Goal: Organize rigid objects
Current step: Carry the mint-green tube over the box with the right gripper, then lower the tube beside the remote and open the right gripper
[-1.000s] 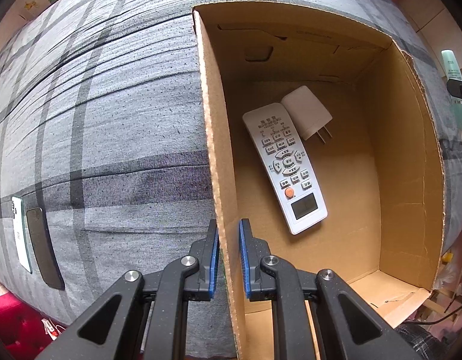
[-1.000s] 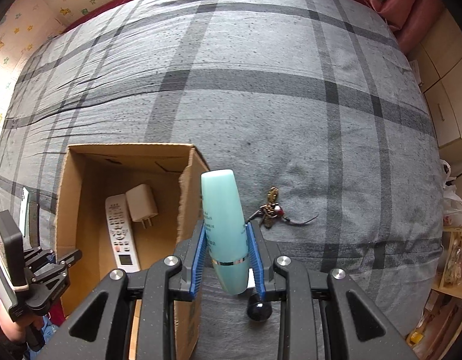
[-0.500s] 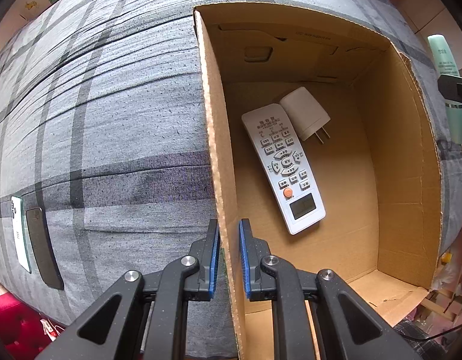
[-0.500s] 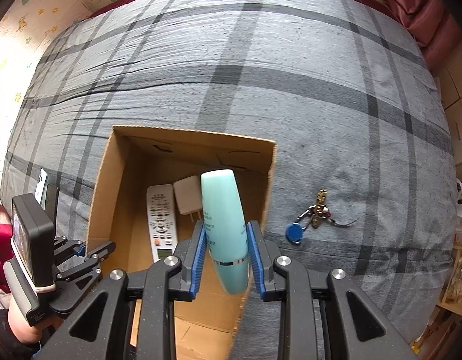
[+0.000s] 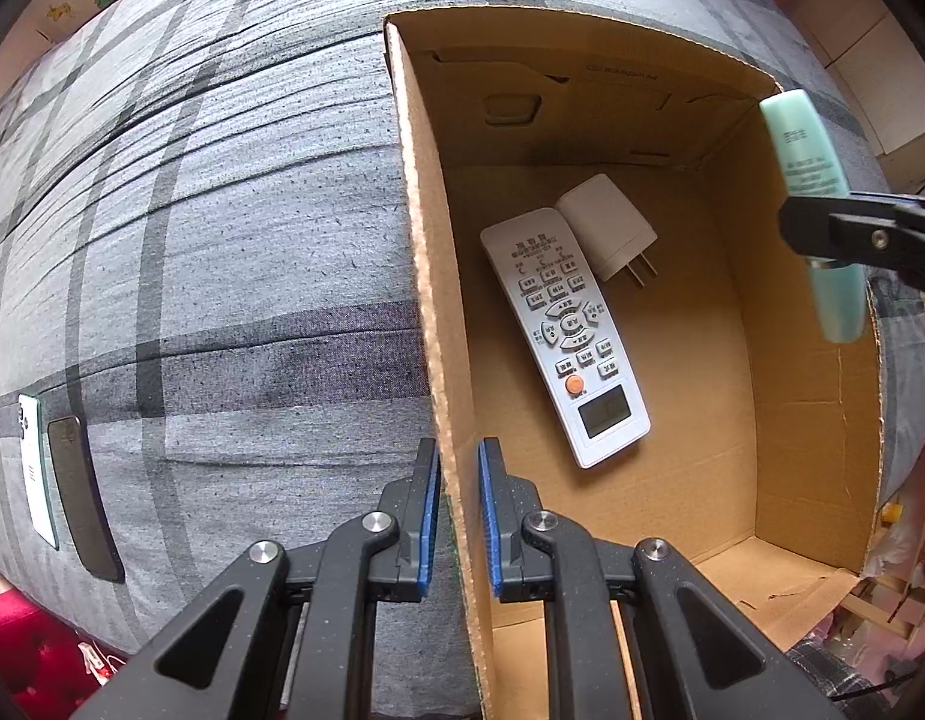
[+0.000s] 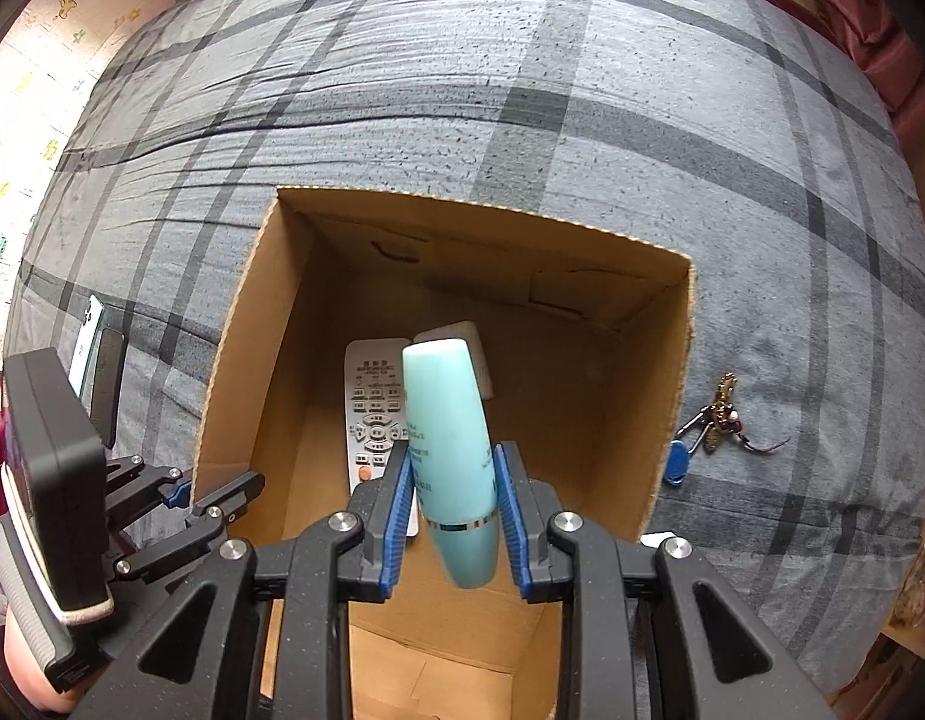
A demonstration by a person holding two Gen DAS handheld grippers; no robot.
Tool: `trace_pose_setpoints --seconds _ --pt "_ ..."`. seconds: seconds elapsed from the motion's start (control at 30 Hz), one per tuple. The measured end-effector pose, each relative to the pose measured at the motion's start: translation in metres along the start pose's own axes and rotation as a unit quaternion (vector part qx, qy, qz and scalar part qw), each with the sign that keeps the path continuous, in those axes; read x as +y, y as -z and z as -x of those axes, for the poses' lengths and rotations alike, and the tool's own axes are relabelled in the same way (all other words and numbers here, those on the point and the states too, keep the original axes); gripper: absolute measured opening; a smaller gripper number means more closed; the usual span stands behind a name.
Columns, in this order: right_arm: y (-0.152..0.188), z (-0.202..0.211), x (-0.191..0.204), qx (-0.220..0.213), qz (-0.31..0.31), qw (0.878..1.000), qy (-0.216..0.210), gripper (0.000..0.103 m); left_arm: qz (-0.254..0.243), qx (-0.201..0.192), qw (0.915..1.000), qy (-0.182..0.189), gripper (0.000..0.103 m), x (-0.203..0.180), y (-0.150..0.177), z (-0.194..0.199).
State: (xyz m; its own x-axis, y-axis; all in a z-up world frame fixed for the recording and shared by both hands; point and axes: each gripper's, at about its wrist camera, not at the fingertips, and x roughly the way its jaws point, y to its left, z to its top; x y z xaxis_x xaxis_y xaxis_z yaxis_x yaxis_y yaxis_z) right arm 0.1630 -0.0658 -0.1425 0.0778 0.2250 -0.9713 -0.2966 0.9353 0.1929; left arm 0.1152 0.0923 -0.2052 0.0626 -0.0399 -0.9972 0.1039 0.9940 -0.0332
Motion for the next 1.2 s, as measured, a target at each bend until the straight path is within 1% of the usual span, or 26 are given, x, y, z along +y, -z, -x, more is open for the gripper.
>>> trace_pose_setpoints --seconds 0.27,0.37,0.77,1.2 --pt "-0.001 -0.030 0.009 0.016 0.005 1.000 0.004 0.029 0.002 -0.001 1.0000 0.001 0.013 0.004 0.001 -0.002" --pt "-0.001 -0.042 0.009 0.023 0.002 1.000 -0.002 0.029 0.003 -0.001 1.0000 0.003 0.013 0.006 0.002 -0.002" --pt "0.001 -0.087 0.007 0.045 -0.005 0.999 -0.002 0.029 0.005 -0.001 1.0000 0.007 0.013 0.009 0.001 -0.002" --pt "-0.001 -0.111 0.004 0.055 -0.001 0.998 -0.001 0.029 0.006 0.000 0.9999 0.010 0.013 0.011 -0.001 0.000"
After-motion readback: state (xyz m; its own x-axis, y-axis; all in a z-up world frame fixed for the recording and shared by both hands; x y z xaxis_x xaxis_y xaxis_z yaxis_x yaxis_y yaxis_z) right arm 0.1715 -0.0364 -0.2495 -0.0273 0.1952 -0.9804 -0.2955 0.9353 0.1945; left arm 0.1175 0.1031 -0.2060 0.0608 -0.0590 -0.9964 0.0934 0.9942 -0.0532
